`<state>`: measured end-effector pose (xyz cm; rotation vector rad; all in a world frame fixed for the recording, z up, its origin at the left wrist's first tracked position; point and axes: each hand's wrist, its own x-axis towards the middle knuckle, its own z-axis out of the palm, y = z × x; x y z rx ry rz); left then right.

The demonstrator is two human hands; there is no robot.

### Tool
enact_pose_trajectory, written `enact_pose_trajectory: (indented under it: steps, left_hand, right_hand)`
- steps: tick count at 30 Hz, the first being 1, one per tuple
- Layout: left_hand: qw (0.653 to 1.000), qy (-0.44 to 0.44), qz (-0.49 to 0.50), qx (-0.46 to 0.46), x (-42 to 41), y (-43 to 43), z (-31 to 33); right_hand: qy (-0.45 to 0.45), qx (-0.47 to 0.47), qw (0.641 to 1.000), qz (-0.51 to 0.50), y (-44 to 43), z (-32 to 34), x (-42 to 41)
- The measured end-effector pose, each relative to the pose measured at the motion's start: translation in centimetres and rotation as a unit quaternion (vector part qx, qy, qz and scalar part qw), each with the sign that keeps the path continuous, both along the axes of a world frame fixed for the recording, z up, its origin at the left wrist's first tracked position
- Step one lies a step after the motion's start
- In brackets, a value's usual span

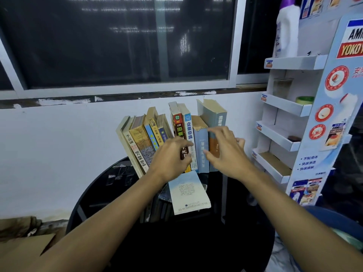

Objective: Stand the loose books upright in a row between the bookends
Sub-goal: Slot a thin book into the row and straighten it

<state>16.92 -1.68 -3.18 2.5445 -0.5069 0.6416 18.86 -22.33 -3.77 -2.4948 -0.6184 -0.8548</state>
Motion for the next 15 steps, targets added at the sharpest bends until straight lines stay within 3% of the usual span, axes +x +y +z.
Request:
enact_pose_trajectory:
  steps: [11, 15]
  left_hand:
    - [0.984, 0.167, 0.048, 0.05, -1.4, 3.7, -5.5]
    - [0.976, 0.195, 0.071, 0.058, -1.2, 4.2, -7.1]
  right_hand:
    - [0.231, -0.071, 0.97, 0.027, 2.1, -5.9, -1.6]
    - [0.271, -0.085, 0.959, 0.019, 2.7, -6.9, -1.4]
